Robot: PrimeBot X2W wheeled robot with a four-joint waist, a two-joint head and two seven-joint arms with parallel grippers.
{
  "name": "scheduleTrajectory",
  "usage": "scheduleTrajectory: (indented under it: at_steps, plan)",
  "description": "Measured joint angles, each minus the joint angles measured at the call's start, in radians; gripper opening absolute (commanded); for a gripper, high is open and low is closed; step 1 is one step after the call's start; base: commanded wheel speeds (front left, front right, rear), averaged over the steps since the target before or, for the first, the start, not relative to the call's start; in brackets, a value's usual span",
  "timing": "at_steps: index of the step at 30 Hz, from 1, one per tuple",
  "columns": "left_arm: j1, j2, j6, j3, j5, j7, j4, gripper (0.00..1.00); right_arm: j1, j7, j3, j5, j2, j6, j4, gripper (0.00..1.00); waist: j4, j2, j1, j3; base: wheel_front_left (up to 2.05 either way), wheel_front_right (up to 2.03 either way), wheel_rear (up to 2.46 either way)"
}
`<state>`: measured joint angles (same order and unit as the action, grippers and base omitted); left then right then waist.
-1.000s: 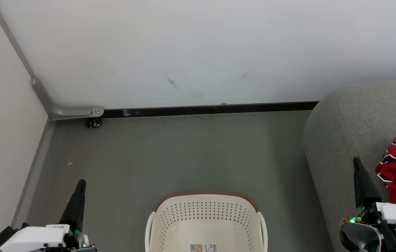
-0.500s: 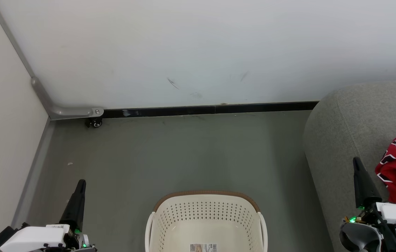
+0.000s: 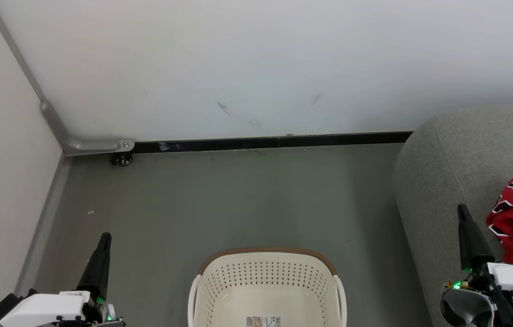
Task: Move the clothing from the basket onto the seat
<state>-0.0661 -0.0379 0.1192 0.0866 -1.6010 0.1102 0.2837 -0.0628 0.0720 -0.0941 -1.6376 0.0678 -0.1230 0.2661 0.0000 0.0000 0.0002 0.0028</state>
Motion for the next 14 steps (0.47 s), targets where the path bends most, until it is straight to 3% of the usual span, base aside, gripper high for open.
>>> scheduleTrajectory:
  at_steps: [14]
  plan:
    - [0.000, 0.000, 0.000, 0.000, 0.000, 0.000, -0.001, 0.00, 0.000, 0.000, -0.001, 0.000, 0.000, 0.000, 0.000, 0.00, 0.000, 0.0000, 0.0000, 0.000, 0.00, 0.00, 0.00]
